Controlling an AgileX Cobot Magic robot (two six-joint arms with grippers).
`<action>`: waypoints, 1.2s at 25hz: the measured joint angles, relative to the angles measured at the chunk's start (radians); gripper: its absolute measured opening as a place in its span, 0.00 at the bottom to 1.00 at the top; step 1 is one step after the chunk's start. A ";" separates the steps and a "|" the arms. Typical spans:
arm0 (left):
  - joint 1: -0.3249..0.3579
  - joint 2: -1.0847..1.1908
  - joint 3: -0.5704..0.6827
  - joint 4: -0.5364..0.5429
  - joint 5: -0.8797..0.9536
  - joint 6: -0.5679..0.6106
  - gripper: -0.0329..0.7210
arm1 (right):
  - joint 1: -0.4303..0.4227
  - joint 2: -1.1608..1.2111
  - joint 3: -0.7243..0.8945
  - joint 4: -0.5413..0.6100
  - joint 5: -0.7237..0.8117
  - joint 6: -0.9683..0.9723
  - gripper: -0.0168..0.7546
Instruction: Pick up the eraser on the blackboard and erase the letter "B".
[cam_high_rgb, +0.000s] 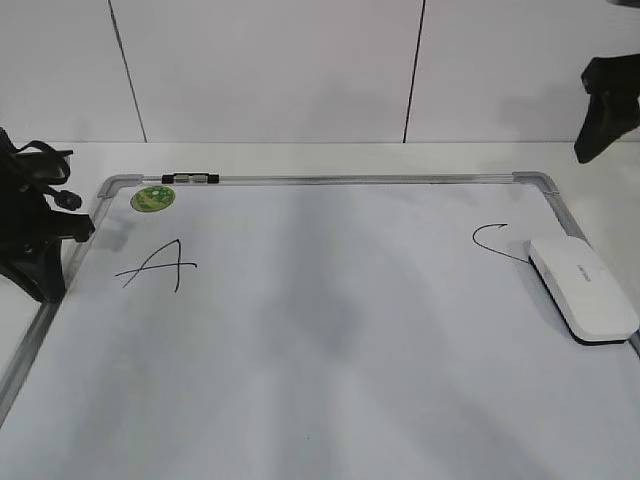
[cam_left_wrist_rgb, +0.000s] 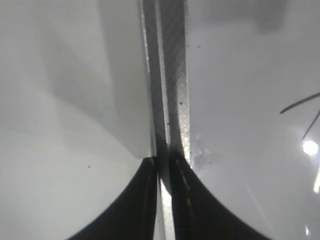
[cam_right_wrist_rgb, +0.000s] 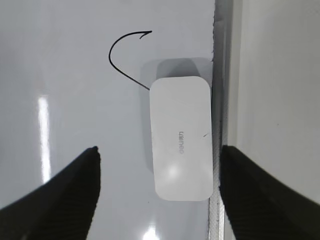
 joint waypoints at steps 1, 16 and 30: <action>0.000 0.000 0.000 0.000 0.000 0.000 0.14 | 0.000 -0.009 0.000 0.002 0.002 0.000 0.76; 0.000 -0.009 0.003 0.011 -0.013 0.005 0.44 | 0.000 -0.140 0.015 0.005 0.010 0.001 0.74; -0.005 -0.246 0.006 0.083 0.104 0.005 0.45 | 0.000 -0.294 0.020 0.005 0.025 0.004 0.74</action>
